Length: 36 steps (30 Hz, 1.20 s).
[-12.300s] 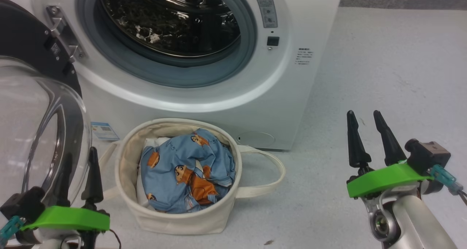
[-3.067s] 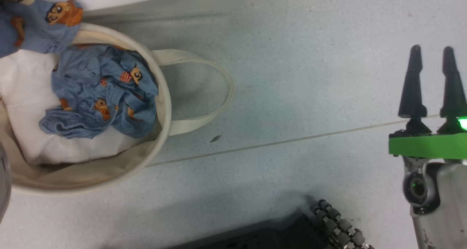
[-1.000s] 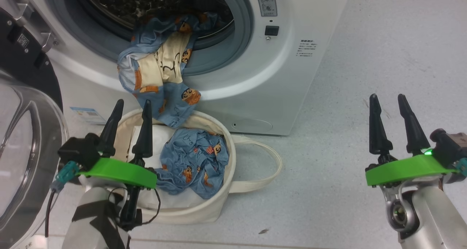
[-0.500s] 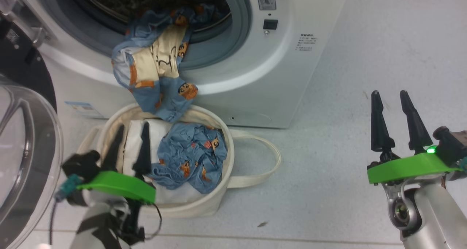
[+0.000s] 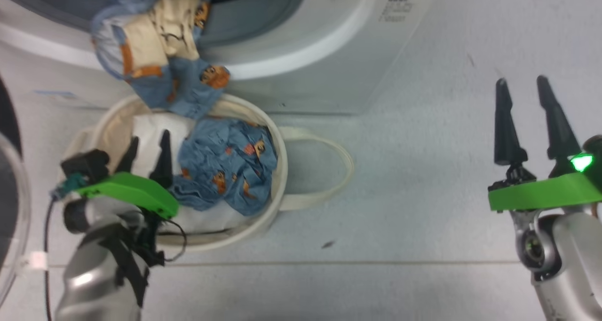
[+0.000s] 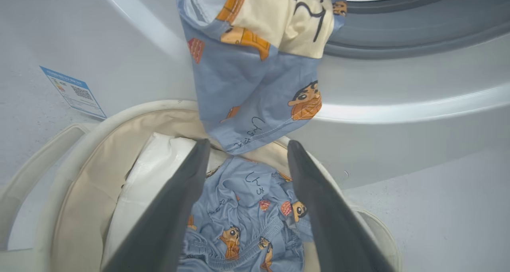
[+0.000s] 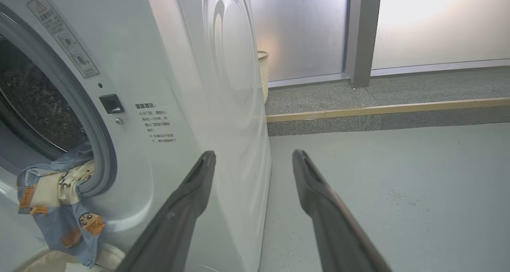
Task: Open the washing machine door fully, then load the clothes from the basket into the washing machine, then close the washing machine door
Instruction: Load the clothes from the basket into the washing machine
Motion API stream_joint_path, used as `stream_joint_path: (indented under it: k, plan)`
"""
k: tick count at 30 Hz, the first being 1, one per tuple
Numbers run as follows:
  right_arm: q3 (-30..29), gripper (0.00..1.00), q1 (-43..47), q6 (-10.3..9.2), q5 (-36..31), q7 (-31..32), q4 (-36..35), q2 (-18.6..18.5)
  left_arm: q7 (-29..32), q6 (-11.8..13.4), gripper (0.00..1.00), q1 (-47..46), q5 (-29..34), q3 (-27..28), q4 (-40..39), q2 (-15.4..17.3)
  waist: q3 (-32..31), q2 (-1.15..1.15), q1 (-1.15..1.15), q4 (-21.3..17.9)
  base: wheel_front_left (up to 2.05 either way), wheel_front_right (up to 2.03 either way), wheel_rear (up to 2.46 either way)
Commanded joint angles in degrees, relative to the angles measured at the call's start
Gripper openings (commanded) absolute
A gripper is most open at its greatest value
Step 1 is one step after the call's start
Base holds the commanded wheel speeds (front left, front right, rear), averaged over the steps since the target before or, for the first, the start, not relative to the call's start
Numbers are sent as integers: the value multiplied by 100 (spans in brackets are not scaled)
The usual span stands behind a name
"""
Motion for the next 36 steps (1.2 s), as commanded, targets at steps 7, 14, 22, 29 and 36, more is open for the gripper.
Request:
stream_joint_path:
  k: [7,14,22,29,36]
  plan:
    - [-169,100,-77,1,-152,-28,-431,-112,-27,-21,100,-603,77,393,511,463,847,0,-1,-358,0,0,0]
    - [-375,100,-61,1,-272,-28,-685,-10,-27,-27,100,-1131,275,382,763,687,1438,0,-1,-462,0,0,0]
    - [-522,100,-81,1,-382,-28,-915,96,-27,-29,100,-1670,424,362,843,872,1884,0,-1,-468,0,0,0]
    - [-587,100,-68,1,-433,-28,-981,156,-27,37,100,-1944,522,480,775,1094,2025,0,-1,-508,0,0,0]
    - [-587,100,-100,1,-446,-28,-995,181,-27,8,0,-2006,913,212,555,1111,2100,0,-1,-462,0,0,0]
